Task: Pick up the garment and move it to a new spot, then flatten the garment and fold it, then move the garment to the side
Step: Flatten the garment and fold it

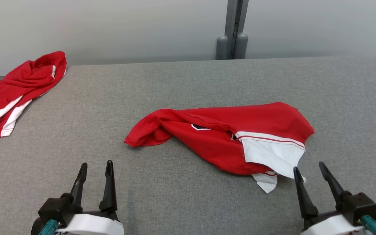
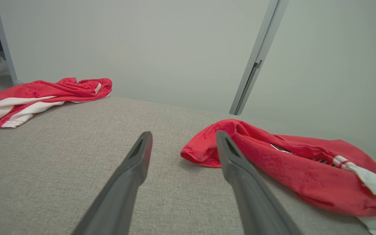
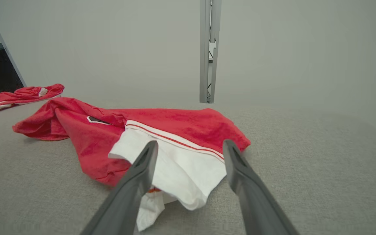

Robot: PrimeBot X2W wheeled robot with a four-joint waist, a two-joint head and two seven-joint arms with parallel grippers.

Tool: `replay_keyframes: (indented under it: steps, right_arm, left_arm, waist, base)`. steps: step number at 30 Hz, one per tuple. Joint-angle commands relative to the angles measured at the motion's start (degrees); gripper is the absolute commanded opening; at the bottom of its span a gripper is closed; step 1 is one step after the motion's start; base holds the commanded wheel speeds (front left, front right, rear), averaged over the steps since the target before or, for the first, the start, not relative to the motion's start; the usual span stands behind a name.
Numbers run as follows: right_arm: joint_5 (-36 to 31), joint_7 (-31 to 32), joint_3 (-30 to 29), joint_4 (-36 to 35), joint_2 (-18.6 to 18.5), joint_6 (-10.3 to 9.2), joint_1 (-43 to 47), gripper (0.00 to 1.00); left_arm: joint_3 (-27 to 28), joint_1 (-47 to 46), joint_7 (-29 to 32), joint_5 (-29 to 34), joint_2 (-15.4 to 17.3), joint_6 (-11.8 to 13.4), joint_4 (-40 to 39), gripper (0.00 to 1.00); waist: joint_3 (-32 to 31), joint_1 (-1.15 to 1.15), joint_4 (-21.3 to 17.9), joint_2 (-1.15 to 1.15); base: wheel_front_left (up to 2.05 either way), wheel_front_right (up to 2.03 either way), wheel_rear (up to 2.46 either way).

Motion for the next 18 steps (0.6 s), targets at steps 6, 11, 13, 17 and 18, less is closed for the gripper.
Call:
replay_keyframes:
  steps: [6, 11, 13, 17, 18]
  right_arm:
    - [-3.26, -0.31, -0.43, 1.94, -0.41, 0.01, 2.63, 1.0]
    - [-6.0, -0.31, -1.73, 4.56, -0.42, 0.01, 0.24, 1.0]
    - [-7.46, -0.31, -1.93, 6.1, -0.36, 0.01, -1.43, 1.0]
    - [-9.0, -0.31, -1.58, 7.7, -0.38, 0.01, -4.2, 0.65]
    - [-9.4, -0.31, -1.27, 7.89, -0.35, 0.01, -4.52, 0.3]
  left_arm:
    - [0.33, -1.31, -0.13, 0.13, 0.14, 0.2, -0.84, 1.0]
    - [0.6, -1.81, -0.13, 0.16, 0.15, -0.05, -0.97, 1.0]
    - [0.24, -2.12, -0.13, 0.11, 0.15, -0.04, -1.05, 1.0]
    - [-0.48, -2.73, -0.13, 0.12, 0.16, 0.38, -1.02, 1.0]
    - [-0.52, -2.79, -0.13, 0.08, 0.17, 0.43, -0.98, 1.0]
  waist:
    - [1.94, 0.0, 0.18, 0.0]
    - [3.39, 0.0, 0.14, 0.0]
    - [3.91, 0.0, 0.48, 0.0]
    - [4.56, 0.0, 1.56, 0.0]
    - [4.64, 0.0, 1.82, 0.0]
  base:
    - [0.0, 0.0, 0.0]
    - [0.0, 0.0, 0.0]
    - [0.0, 0.0, 0.0]
    - [0.0, 0.0, 0.0]
    - [0.0, 0.0, 0.0]
